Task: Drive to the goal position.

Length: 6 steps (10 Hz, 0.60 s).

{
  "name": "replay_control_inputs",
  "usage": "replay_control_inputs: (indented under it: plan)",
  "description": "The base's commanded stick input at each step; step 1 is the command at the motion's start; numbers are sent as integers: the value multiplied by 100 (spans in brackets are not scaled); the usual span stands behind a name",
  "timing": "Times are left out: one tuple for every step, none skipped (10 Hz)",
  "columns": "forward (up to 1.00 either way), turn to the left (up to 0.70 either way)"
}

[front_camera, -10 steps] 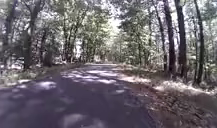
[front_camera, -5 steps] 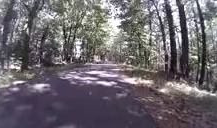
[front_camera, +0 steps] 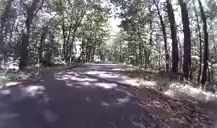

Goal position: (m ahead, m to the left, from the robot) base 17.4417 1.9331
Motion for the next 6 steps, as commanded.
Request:
replay_control_inputs:
  plan:
    - [45, 0]
    - [45, 0]
    - [45, 0]
    - [45, 0]
    - [45, 0]
    - [45, 0]
